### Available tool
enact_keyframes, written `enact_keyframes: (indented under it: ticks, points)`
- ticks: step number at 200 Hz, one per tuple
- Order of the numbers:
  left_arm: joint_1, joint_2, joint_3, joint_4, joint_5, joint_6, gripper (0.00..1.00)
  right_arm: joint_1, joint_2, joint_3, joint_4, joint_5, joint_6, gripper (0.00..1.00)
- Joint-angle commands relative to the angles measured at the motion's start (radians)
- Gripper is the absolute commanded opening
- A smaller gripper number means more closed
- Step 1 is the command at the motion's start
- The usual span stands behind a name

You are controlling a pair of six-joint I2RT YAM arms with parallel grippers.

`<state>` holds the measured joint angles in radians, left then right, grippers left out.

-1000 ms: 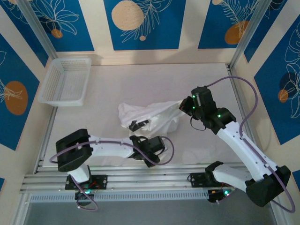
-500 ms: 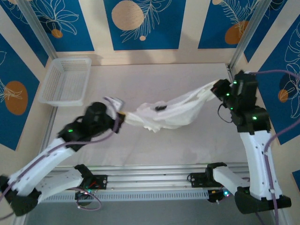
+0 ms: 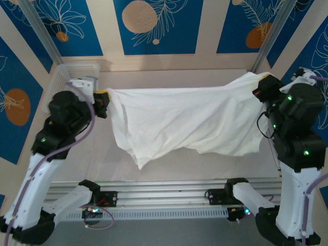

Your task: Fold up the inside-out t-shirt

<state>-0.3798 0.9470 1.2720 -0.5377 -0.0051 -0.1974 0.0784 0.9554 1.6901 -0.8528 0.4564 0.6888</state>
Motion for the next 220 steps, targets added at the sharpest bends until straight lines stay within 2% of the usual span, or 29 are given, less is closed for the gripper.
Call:
enact_keyframes:
  ticks: [1, 30, 48, 65, 92, 104, 123, 141, 165, 178, 194, 220]
  points:
    - [0.045, 0.095, -0.154, 0.128, 0.142, -0.138, 0.00, -0.005, 0.066, -0.177, -0.016, -0.009, -0.005, 0.00]
    - [0.047, 0.239, -0.332, 0.313, 0.186, -0.205, 0.00, -0.002, 0.067, -0.497, 0.085, -0.143, 0.068, 0.00]
    - [0.047, 0.345, -0.404, 0.361, 0.157, -0.220, 0.00, 0.001, 0.062, -0.642, 0.134, -0.207, 0.123, 0.00]
    - [0.048, 0.409, -0.429, 0.353, 0.107, -0.210, 0.15, 0.007, 0.042, -0.706, 0.158, -0.272, 0.148, 0.00]
    - [0.048, 0.385, -0.425, 0.266, 0.013, -0.200, 0.37, 0.024, -0.003, -0.708, 0.147, -0.286, 0.129, 0.00]
    - [0.040, 0.366, -0.387, 0.184, -0.012, -0.193, 0.40, 0.039, -0.013, -0.694, 0.128, -0.289, 0.128, 0.00]
    - [-0.022, 0.386, -0.304, 0.047, -0.063, -0.191, 0.38, 0.087, -0.024, -0.679, 0.117, -0.296, 0.141, 0.00]
    - [-0.095, 0.481, -0.211, -0.054, -0.108, -0.212, 0.35, 0.161, -0.030, -0.674, 0.127, -0.279, 0.159, 0.00]
    - [-0.201, 0.646, -0.093, -0.119, -0.260, -0.175, 0.35, 0.262, -0.023, -0.647, 0.124, -0.206, 0.160, 0.00]
    - [-0.238, 0.736, -0.040, -0.116, -0.311, -0.138, 0.40, 0.292, -0.020, -0.635, 0.120, -0.175, 0.158, 0.00]
    - [-0.269, 0.847, 0.029, -0.124, -0.407, -0.080, 0.55, 0.299, -0.019, -0.627, 0.114, -0.166, 0.155, 0.00]
    - [-0.280, 0.990, 0.120, -0.139, -0.577, 0.011, 0.59, 0.299, -0.024, -0.618, 0.102, -0.158, 0.147, 0.00]
